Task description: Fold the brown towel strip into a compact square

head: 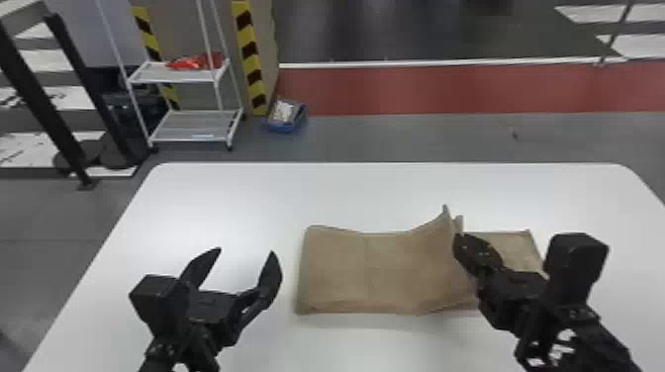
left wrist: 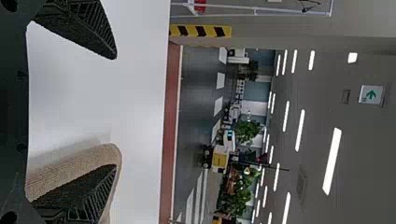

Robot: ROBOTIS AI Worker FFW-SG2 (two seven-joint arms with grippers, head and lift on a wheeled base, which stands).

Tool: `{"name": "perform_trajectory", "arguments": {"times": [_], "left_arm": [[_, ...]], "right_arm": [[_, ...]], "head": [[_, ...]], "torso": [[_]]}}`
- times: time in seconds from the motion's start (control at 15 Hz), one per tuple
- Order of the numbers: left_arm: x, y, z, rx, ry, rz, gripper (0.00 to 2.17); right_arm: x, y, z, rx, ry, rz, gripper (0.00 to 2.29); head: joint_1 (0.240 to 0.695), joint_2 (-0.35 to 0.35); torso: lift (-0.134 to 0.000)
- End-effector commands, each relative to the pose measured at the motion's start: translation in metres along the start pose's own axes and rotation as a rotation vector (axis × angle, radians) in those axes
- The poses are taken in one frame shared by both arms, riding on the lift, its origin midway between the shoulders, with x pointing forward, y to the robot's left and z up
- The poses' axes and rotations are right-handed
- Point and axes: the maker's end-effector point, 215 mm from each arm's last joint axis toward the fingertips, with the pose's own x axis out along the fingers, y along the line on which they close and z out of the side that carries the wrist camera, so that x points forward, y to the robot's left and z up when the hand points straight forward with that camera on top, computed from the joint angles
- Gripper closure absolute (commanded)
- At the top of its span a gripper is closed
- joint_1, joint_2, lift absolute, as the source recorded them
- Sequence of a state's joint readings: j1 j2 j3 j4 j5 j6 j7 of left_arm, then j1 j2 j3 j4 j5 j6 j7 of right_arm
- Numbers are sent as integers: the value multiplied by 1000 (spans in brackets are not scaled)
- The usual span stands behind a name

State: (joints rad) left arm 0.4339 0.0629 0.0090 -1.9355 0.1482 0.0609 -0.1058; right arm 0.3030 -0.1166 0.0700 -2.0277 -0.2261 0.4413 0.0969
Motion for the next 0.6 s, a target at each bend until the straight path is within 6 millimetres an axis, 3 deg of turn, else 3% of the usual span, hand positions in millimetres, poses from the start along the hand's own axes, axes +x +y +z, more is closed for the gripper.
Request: {"name": "perform_trajectory", "arguments": {"times": [0.0,0.13,0.2,0.27,0.47,0.53], "left_arm": [[-1,5,0,-5,-4,7,43],[-3,9,-1,-3,0,12,43],[-5,10,-2,-4,2,15,43],[-5,10,-3,-4,4,15,43],[-4,4,-4,-5,7,3,43],[-4,2,-5,-6,9,0,43]], "right_arm": [[-2,-16,4,27,-11,-13,1305],[-23,-43,52,71,-99,-45,1305],[-33,-56,61,93,-119,-63,1305],[-34,-66,53,108,-109,-80,1301],[-18,-83,6,136,-33,-110,1305],[-15,-83,5,136,-28,-108,1305]], "head": [[695,63],[695,57],[695,46],[695,30],[695,-16],[695,-23]], "torso": [[-122],[-122],[-122],[-122],[-122],[-122]]}}
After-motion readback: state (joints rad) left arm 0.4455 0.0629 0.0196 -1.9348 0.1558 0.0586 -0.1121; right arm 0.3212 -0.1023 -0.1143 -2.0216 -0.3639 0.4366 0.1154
